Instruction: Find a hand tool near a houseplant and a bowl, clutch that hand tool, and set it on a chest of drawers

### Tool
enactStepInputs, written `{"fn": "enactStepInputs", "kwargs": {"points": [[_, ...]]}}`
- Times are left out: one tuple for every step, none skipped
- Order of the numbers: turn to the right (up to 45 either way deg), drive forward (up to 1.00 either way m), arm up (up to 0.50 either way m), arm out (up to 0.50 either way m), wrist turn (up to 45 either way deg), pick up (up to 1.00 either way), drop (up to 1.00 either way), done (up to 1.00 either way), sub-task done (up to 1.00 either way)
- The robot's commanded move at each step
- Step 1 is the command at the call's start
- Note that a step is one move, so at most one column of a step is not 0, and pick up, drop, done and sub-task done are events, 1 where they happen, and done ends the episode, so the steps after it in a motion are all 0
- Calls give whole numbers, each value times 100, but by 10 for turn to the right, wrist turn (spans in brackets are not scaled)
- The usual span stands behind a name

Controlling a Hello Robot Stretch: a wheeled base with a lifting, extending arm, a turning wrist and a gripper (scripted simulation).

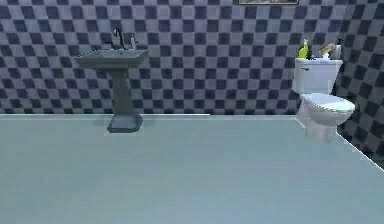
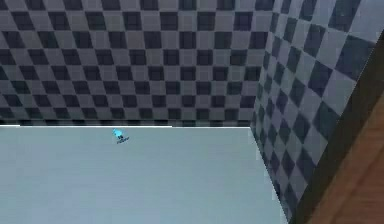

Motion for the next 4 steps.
{"fn": "enactStepInputs", "kwargs": {"points": [[-450, 0, 0, 0, 0, 0, 0, 0, 0], [-180, 0, 0, 0, 0, 0, 0, 0, 0], [0, 100, 0, 0, 0, 0, 0, 0, 0], [0, 100, 0, 0, 0, 0, 0, 0, 0]]}}
